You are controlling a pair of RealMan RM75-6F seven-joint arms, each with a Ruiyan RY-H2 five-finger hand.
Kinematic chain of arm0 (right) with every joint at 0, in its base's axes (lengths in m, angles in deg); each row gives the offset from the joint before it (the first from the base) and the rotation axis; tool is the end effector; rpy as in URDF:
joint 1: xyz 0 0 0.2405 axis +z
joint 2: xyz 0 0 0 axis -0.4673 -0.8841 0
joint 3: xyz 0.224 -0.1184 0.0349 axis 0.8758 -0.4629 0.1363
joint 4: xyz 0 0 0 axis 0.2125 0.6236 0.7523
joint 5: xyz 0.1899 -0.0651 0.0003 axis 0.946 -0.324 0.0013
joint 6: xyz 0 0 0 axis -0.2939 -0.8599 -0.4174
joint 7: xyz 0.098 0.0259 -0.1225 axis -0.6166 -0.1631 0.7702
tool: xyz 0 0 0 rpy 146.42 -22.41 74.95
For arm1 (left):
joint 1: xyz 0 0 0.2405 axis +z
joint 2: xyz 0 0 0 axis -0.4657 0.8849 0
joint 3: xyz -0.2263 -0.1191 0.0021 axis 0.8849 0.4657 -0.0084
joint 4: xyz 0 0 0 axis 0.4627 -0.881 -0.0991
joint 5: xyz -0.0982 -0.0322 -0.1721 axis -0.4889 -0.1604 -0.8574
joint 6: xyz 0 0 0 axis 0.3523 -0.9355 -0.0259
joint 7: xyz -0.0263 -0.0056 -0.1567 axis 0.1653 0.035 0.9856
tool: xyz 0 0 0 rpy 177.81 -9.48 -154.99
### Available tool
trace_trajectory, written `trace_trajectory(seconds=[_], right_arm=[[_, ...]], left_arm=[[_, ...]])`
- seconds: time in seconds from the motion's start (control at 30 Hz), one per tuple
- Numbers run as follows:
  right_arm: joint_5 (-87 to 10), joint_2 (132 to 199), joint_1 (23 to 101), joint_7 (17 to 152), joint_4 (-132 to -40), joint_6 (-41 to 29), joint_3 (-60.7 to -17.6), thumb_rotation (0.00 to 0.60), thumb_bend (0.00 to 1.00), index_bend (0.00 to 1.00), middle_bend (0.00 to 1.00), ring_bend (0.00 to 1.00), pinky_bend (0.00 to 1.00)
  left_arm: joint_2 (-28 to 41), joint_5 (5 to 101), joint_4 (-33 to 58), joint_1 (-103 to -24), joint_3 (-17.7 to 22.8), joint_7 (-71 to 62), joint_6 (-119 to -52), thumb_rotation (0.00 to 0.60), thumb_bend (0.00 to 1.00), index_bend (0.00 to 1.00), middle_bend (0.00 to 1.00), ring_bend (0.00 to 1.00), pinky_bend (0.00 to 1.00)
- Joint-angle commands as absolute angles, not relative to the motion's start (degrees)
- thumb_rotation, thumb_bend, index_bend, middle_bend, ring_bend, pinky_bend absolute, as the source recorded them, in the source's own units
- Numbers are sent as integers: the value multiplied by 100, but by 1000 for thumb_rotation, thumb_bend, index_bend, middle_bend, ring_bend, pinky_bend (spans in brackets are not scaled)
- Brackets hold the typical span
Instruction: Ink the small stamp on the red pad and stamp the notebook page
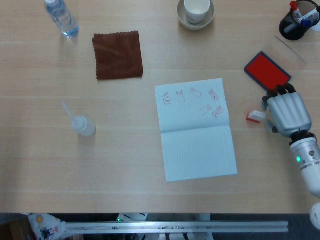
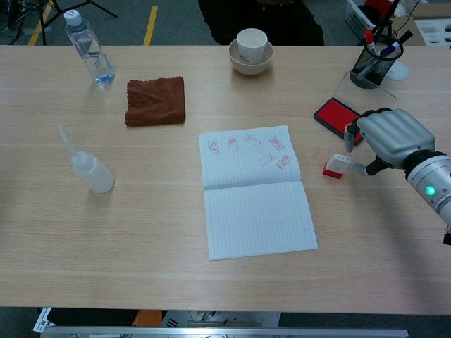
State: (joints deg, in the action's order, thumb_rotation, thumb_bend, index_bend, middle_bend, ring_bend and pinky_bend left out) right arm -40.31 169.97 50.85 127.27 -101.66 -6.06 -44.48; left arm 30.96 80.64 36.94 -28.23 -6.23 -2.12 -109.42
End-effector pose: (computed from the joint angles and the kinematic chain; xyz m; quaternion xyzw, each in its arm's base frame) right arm -0.2425 -0.2678 -0.0051 0.7412 -0.3539 0.2232 0.5249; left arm -0.3061 0.1595 0.1865 -0.5912 -0.4068 -0.3782 0.5848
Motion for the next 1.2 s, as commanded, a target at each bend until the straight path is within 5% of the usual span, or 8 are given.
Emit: trace_trajectory(seconds=[0.03,1.2], right_arm=[[-3992,17050,5114,12750,-10130,-620,-4460,600,197,507,387,223,209],[-3447,17321,5445,12874,-9828,-566,-4459,600,199,507,387,223,208]], left_arm=[[3102,8073,3685,-2824,-633,-206,-10930,600,340,125,99,22,52],[3230,8103,3587,-2823,-692,34,-10872,600,340,125,99,22,52]])
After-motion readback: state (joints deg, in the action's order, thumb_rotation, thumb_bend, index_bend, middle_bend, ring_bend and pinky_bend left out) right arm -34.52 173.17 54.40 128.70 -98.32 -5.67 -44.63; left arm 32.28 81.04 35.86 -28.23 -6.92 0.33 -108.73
